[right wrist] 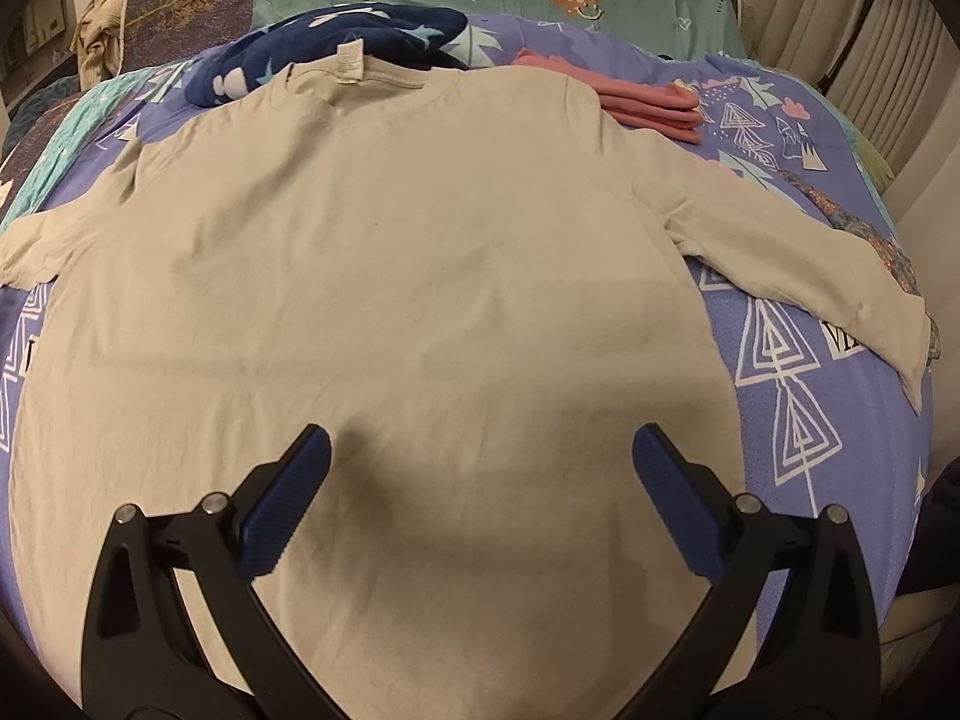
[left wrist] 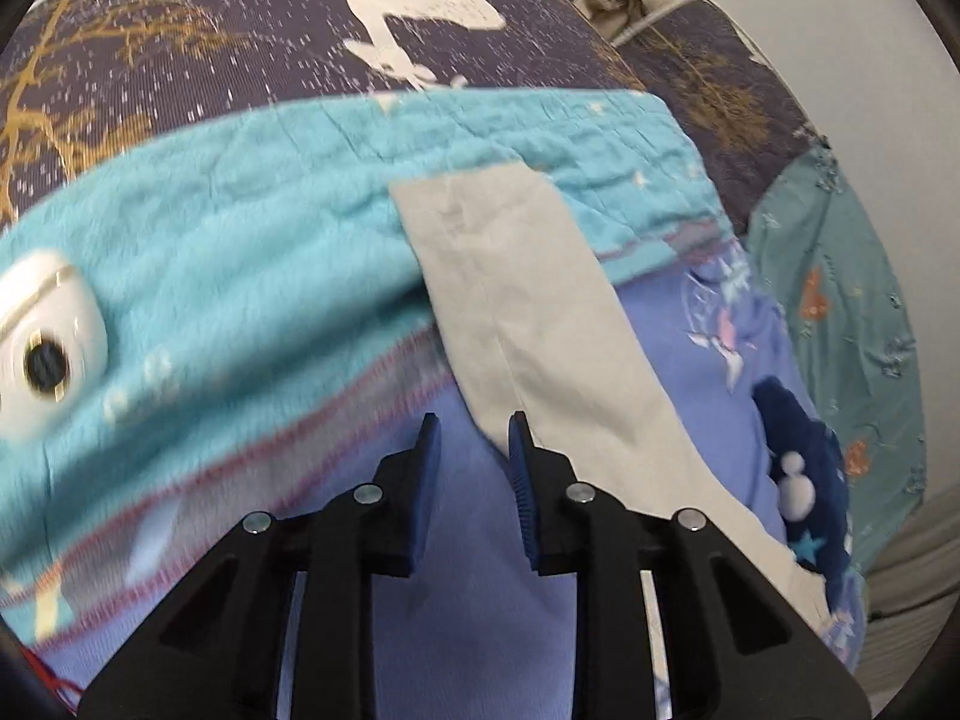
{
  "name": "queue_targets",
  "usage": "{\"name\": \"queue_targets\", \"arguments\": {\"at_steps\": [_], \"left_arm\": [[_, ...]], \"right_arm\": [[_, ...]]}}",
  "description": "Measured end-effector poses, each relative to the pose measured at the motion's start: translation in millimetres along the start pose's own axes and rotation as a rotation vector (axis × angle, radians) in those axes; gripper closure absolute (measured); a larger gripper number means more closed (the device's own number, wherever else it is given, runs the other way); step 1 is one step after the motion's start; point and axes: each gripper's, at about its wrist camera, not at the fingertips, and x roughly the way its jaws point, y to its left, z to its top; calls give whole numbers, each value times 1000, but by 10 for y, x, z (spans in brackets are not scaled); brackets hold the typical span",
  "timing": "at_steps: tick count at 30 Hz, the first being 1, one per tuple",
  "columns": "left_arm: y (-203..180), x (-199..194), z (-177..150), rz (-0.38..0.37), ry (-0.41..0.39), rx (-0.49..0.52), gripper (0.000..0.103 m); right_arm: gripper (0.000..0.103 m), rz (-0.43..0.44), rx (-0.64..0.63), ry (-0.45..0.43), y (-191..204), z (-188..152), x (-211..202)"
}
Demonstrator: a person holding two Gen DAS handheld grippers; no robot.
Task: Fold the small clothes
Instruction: 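Grasp the beige shirt's sleeve cuff with the left tool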
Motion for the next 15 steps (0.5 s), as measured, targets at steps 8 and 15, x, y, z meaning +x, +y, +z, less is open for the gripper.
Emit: {"name": "queue_targets", "arguments": {"at_steps": [8, 15], "left_arm": [[-34, 225, 278, 18, -30, 11, 79], [-556, -65, 297, -14, -174, 207, 102]], "right_arm": [[2, 3, -13, 6, 59, 103, 102], [2, 15, -24, 5, 85, 137, 153]]}}
